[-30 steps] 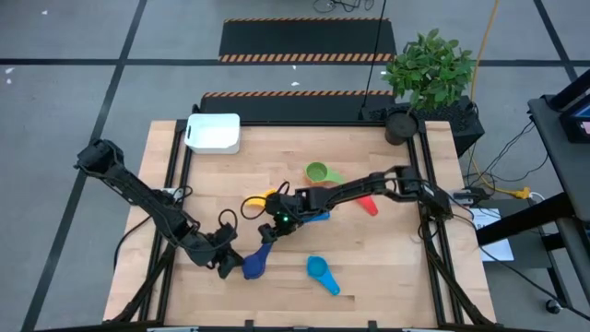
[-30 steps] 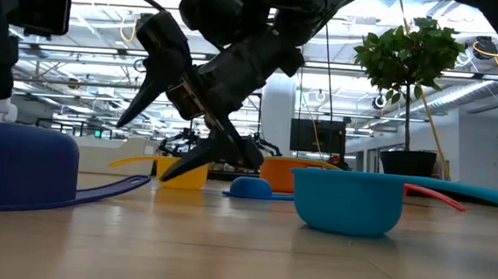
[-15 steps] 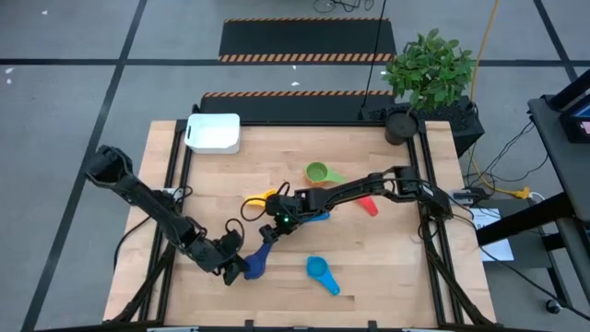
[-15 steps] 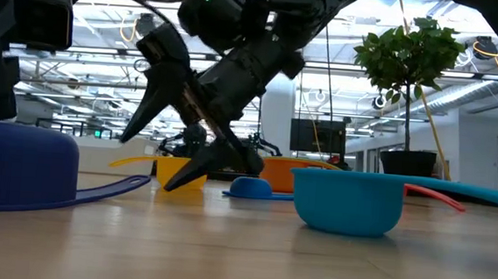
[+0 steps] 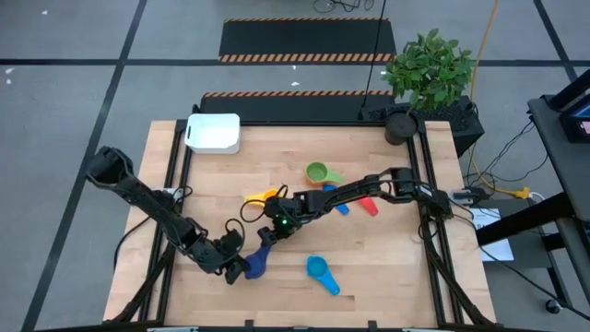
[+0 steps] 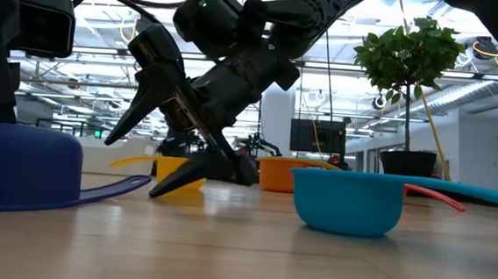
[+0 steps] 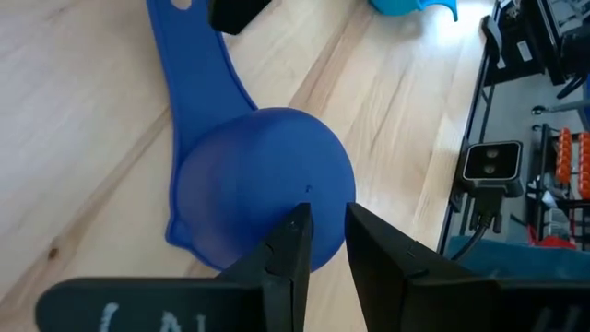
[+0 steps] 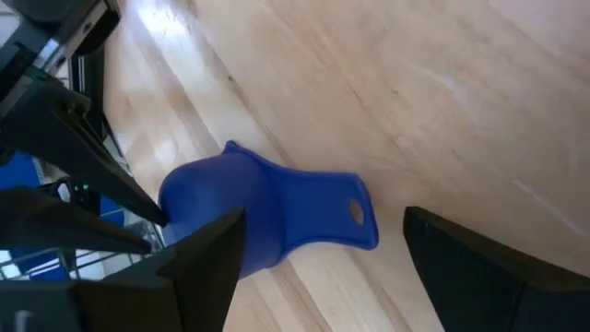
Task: Nest measuring cups in basket
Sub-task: Stack the dark blue measuring cup into the light green measuring cup
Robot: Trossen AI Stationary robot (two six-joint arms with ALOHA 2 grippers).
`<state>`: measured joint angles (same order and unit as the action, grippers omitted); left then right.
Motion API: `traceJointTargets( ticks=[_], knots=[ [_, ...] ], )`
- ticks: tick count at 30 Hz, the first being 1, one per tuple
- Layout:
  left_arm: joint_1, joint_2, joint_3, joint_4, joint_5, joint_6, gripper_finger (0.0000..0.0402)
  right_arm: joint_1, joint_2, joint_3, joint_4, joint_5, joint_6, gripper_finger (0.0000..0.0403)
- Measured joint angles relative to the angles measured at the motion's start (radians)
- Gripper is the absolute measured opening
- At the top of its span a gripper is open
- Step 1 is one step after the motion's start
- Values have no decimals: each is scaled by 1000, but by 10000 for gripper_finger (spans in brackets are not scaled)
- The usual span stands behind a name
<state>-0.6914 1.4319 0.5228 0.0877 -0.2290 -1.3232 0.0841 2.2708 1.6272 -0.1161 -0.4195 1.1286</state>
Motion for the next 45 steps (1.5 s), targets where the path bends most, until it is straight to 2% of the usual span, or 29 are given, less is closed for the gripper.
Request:
traceJointTargets(
  ticks=[5, 19, 23, 26, 28, 35, 38, 41, 45],
  knots=[
    [0, 0, 0, -15, -3, 4, 76, 4, 2, -2, 16, -3, -19, 242],
    [0, 0, 0, -60, -1, 42, 76, 2, 5, -4, 29, -4, -60, 64],
    [0, 0, -1, -61, 0, 63, 76, -5, 5, -4, 30, 0, -74, 31],
    [0, 0, -1, -63, 0, 77, 76, -13, 5, -4, 36, 0, -79, 33],
    [0, 0, -1, -63, 0, 87, 76, -19, 5, -4, 37, 0, -84, 48],
    [-2, 0, -1, -64, 12, 103, 76, -35, 3, -3, 45, 0, -141, 149],
    [-3, 0, -1, -64, 12, 104, 76, -37, 3, -3, 44, 0, -159, 179],
    [-3, 0, -1, -64, 13, 104, 76, -37, 3, -3, 44, -3, -173, 181],
    [-3, 0, -1, -64, 15, 104, 76, -37, 3, -3, 43, -5, -184, 155]
  ],
)
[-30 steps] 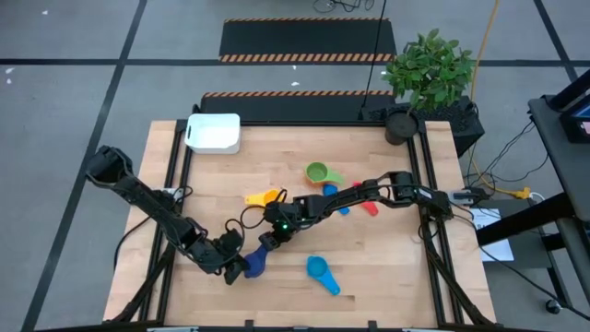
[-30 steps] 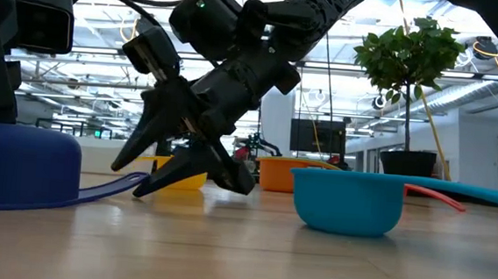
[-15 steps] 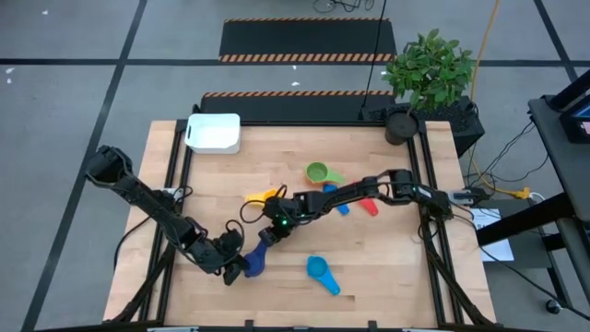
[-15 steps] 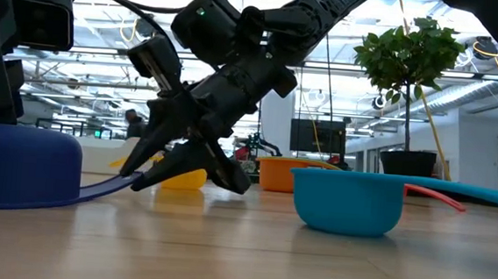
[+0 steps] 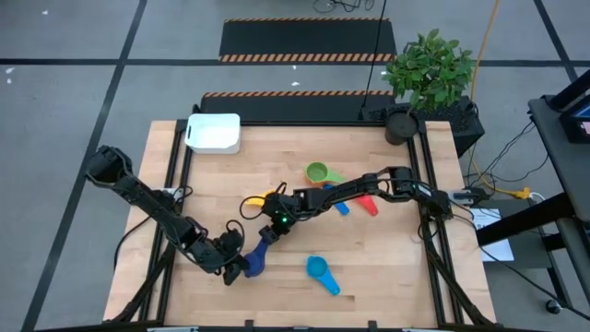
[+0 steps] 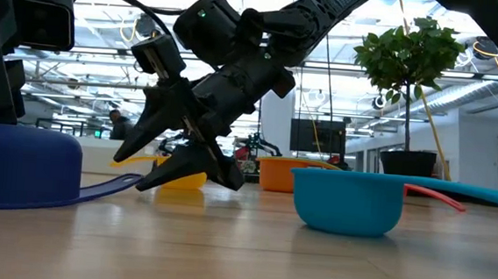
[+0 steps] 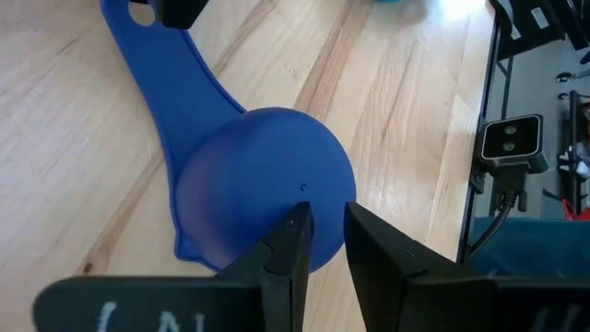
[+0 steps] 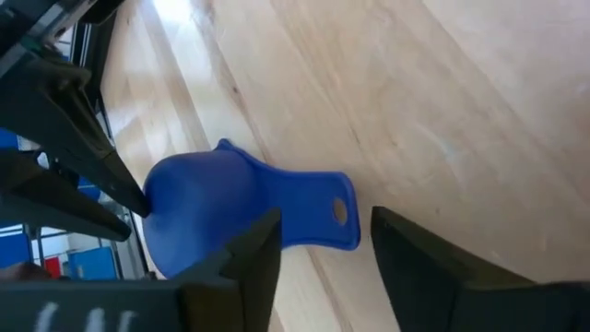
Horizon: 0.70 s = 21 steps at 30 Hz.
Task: Nest measuring cups in basket
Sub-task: Stack the dark blue measuring cup into the light green measuring cup
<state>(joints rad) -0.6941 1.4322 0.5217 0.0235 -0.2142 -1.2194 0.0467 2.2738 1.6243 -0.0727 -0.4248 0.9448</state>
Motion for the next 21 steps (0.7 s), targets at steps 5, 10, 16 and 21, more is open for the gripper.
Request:
traceJointTargets(
  ticks=[5, 10, 16, 21],
  knots=[
    [0, 0, 0, 0, 1, -2, 76, -2, 5, 2, 1, -24, -15, 112],
    [0, -2, 0, 0, 5, -22, 76, -4, 10, 1, -2, -17, -31, 48],
    [0, -23, -3, -6, 22, -97, 76, -11, 10, 2, 0, 0, -70, 7],
    [0, -86, -6, -23, 68, -190, 76, -13, -8, 2, -8, -25, -81, 2]
  ],
)
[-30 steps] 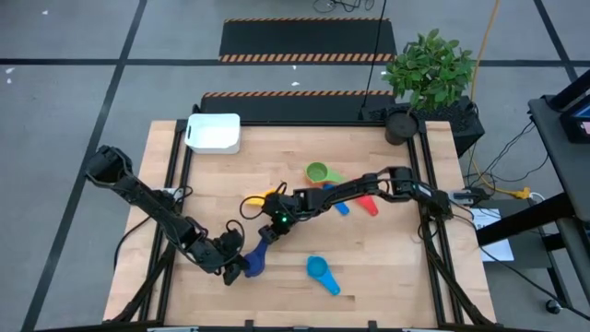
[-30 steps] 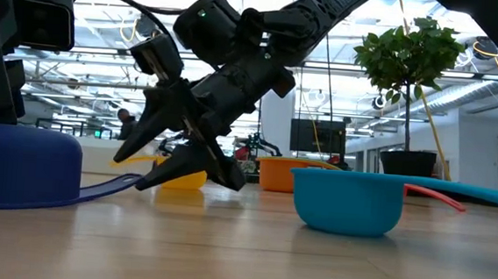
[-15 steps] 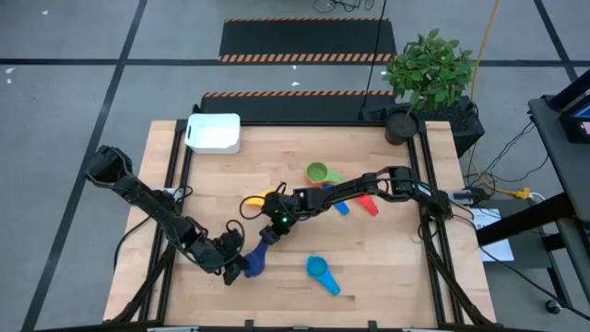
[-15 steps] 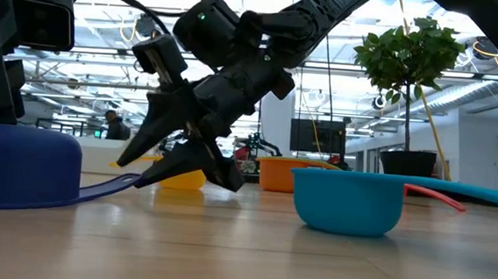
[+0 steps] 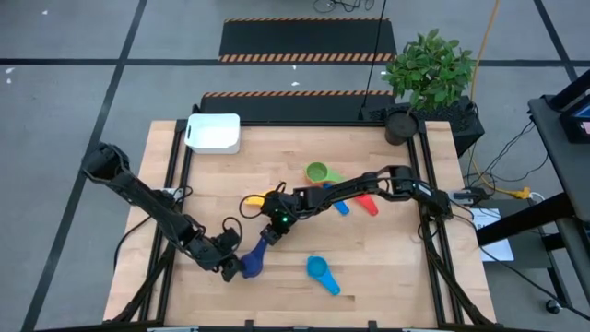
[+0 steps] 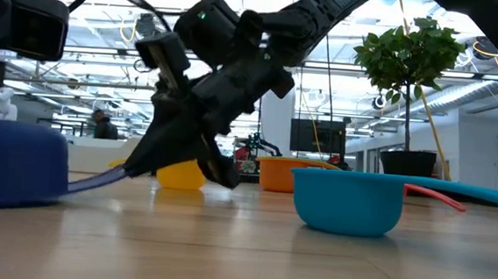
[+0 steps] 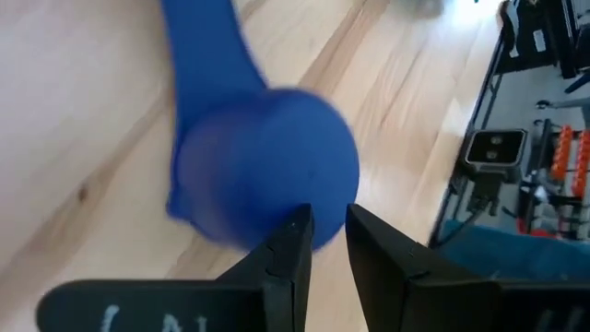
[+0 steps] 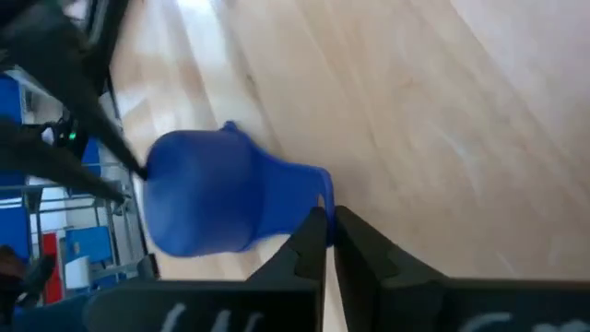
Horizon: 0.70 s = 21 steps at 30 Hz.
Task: Nest measuring cups in basket
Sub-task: Stack the dark blue measuring cup into the light green measuring cup
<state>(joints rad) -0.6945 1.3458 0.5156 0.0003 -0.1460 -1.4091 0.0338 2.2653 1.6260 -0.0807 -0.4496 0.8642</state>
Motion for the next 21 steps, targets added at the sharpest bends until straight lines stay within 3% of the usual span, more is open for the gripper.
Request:
traceJointTargets(
  ticks=[13, 21],
  knots=[
    [-1, -198, -1, -44, -17, -18, 77, -26, -145, -2, -172, 53, -127, 1],
    [1, -301, 1, -40, -170, -5, 77, -55, -321, -1, -348, 172, -327, 0]
  ],
)
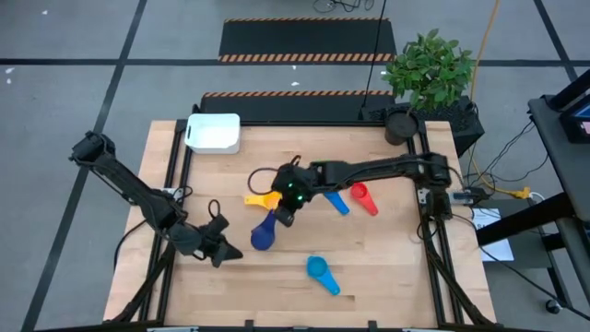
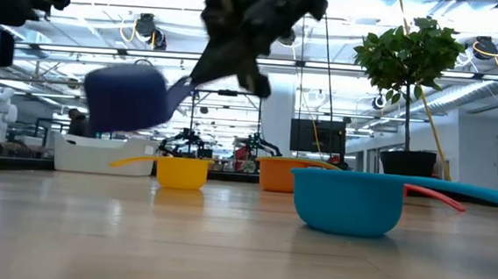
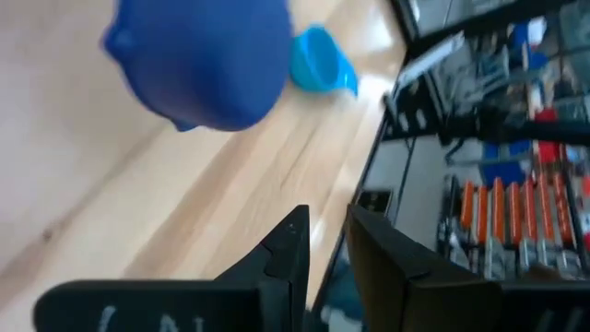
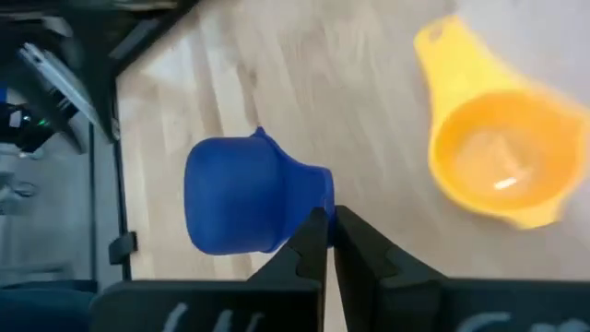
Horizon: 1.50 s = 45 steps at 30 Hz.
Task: Nest measuring cups in basket
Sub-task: Stack the dark blue measuring cup into the light green measuring cup
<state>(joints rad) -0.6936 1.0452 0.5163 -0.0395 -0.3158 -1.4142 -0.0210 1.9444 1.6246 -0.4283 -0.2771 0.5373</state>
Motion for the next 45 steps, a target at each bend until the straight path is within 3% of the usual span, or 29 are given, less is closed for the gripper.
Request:
traceJointTargets(
  ticks=[5, 13, 20, 29, 36, 41, 45],
  knots=[
    [25, -33, 1, -4, -77, 17, 77, -33, -109, 1, -100, 46, -134, 0],
    [102, -32, 2, 23, -82, -5, 76, -112, -255, 0, -152, 43, -460, 0],
    [196, -33, 2, 155, -83, 4, 76, -179, -378, 1, -155, 42, -705, 0],
    [321, -33, 11, 279, -85, 51, 76, -274, -476, 1, -179, 39, -820, 0],
    [404, -14, 181, 249, -153, 399, 92, -313, -530, 1, -156, -55, -834, 0],
    [434, 57, 355, 172, -292, 732, 149, -333, -578, 0, -87, -124, -810, 0],
    [455, 118, 450, 168, -388, 894, 208, -361, -619, 0, -25, -147, -747, 0]
  ],
)
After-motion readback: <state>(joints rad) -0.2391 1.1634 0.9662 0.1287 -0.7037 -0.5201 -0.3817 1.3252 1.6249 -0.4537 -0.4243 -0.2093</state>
